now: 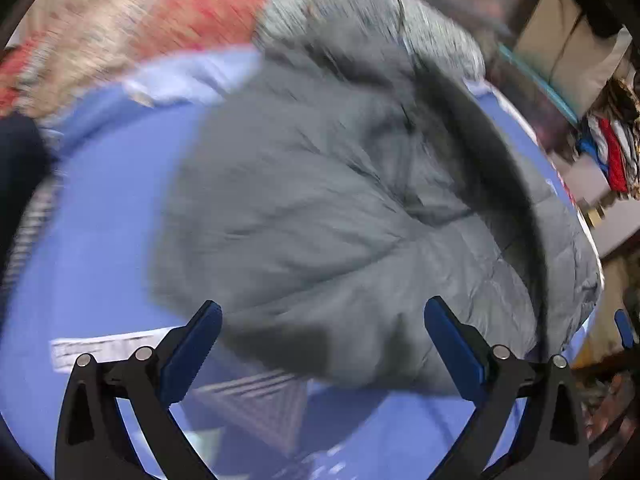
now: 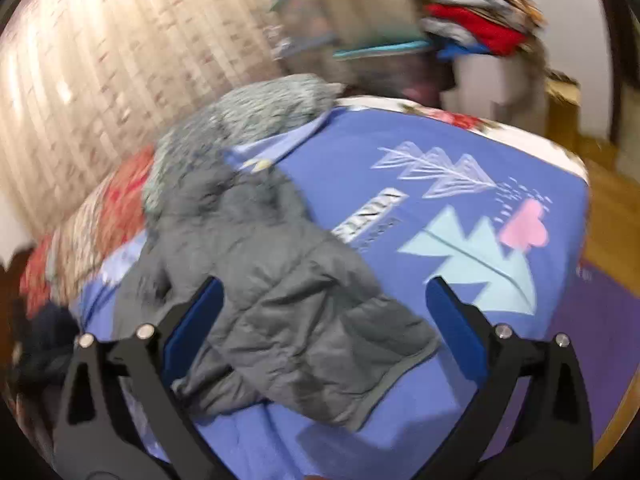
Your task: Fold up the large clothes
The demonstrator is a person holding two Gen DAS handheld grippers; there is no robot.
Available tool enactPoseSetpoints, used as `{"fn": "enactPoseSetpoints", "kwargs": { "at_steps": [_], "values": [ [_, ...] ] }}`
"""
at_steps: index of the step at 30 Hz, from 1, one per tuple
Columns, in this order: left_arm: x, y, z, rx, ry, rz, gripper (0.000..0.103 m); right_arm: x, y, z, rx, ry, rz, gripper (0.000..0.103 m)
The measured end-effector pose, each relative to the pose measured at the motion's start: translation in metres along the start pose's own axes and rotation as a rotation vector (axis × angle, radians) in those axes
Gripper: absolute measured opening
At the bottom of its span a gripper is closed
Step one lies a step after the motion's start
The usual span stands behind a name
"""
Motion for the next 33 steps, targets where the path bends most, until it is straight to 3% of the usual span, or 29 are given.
{"fn": "enactPoseSetpoints", "kwargs": {
  "at_steps": [2, 3, 4, 5, 6, 7, 10, 12, 13, 15, 18, 20, 23, 26, 28, 29, 33],
  "values": [
    [0.038, -0.002, 0.006, 0.023, 0.024, -0.06, 0.112, -0.003, 0.001, -0.034, -0.071, 0.065, 0.006, 0.097],
    [0.047, -0.001, 0.005, 0.036, 0.052, -0.061, 0.1, -0.002, -0.002, -0.056, -0.126, 0.111, -0.01, 0.097],
    [0.057, 0.0, 0.002, 0.067, 0.109, -0.048, 0.078, 0.001, -0.006, -0.075, -0.181, 0.145, -0.026, 0.097],
    [0.058, 0.004, -0.005, 0.085, 0.154, -0.016, 0.069, 0.008, -0.008, -0.094, -0.234, 0.17, -0.043, 0.097],
    [0.053, 0.008, -0.016, 0.071, 0.18, 0.015, 0.052, 0.016, -0.01, -0.108, -0.27, 0.186, -0.06, 0.097],
    [0.045, 0.013, -0.037, 0.015, 0.203, 0.027, 0.042, 0.027, -0.012, -0.118, -0.3, 0.191, -0.078, 0.097],
    [0.003, 0.019, -0.123, -0.173, 0.289, 0.075, 0.034, 0.087, -0.02, -0.14, -0.384, 0.116, -0.17, 0.094],
    [-0.044, 0.009, -0.181, -0.259, 0.301, 0.137, 0.034, 0.127, -0.024, -0.135, -0.452, 0.014, -0.238, 0.011],
    [-0.063, 0.002, -0.2, -0.281, 0.316, 0.157, 0.033, 0.135, -0.015, -0.124, -0.417, -0.02, -0.234, 0.009],
    [-0.111, -0.023, -0.241, -0.301, 0.386, 0.205, 0.033, 0.116, 0.026, -0.081, -0.19, -0.05, -0.093, 0.008],
    [-0.162, -0.06, -0.276, -0.319, 0.468, 0.252, 0.033, 0.074, 0.063, -0.015, 0.015, -0.155, 0.047, 0.008],
    [-0.189, -0.09, -0.298, -0.36, 0.452, 0.253, 0.033, 0.049, 0.074, 0.026, 0.056, -0.236, 0.088, 0.008],
    [-0.201, -0.136, -0.304, -0.414, 0.409, 0.228, 0.035, 0.023, 0.065, 0.077, 0.114, -0.334, 0.077, 0.008],
    [-0.176, -0.168, -0.303, -0.451, 0.333, 0.115, 0.042, 0.009, 0.043, 0.105, 0.2, -0.335, 0.032, 0.012],
    [-0.164, -0.18, -0.301, -0.473, 0.312, 0.067, 0.044, 0.01, 0.033, 0.101, 0.234, -0.259, 0.0, 0.053],
    [-0.163, -0.181, -0.3, -0.47, 0.311, 0.065, 0.044, 0.014, 0.028, 0.092, 0.254, -0.177, -0.024, 0.09],
    [-0.193, -0.176, -0.299, -0.483, 0.261, 0.135, 0.047, 0.024, 0.032, 0.049, 0.201, -0.033, -0.016, 0.094]
  ]
}}
Point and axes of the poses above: each gripper's, at about its wrist camera, not at the fingertips, and x roughly the way its jaws point, z to its right, y to its top, the point moved 6 cm from there along x, roughly the way its jaws point, and after that the axes turned 3 degrees about -y, right-handed, at the moved point
